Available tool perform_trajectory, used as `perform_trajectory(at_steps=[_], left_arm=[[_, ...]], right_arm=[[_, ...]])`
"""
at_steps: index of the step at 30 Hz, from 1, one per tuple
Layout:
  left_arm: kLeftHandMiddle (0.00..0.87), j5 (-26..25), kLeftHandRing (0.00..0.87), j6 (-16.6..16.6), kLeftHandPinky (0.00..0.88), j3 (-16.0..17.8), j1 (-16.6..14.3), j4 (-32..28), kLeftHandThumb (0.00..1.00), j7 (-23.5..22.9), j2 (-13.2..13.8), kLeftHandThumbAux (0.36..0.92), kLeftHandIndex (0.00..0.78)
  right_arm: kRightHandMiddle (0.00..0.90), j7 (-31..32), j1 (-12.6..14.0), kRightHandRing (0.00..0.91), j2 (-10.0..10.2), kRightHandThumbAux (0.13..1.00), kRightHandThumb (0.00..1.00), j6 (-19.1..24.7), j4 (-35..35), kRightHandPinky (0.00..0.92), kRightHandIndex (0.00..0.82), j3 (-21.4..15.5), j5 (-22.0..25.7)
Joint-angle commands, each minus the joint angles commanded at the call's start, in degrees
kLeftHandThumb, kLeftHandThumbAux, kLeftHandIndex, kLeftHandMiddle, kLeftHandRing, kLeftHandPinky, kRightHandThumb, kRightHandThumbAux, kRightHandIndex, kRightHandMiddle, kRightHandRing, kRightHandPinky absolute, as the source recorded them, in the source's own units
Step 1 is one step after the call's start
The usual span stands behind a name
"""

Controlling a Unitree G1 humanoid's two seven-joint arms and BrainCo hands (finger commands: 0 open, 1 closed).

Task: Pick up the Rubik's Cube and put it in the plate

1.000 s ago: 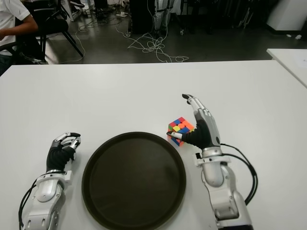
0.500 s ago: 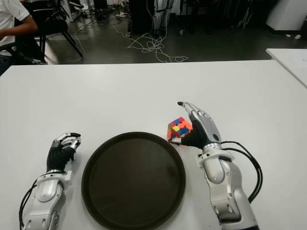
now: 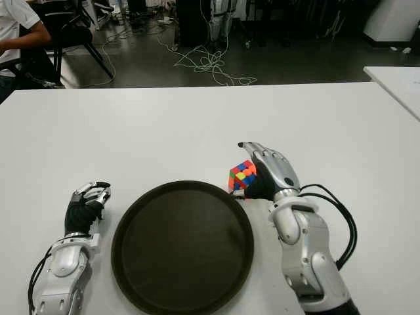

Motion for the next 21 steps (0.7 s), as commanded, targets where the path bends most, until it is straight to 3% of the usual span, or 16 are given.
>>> perform_trajectory(at_steps=[10,21], left_arm=[[0.82,-0.01,0.825,1.19,0.817,-0.11,0.11,-0.72,0.712,0.14,-0.27,0.704,0.444],[0.822,-0.31,0.829,1.66,0.822,0.02,0.22,-1.01,0.711,-0.37,-0.42,0.704,0.444]], right_arm=[[0.201,0.53,-1.08,0.207,0.11,0.836,0.0,0.04,0.75,0.173,0.214,0.64,0.38],[0.176,0.8,-2.06,0.173,-0.42,0.879,0.0,0.19,1.81,0.117,0.157,1.91,-1.43]])
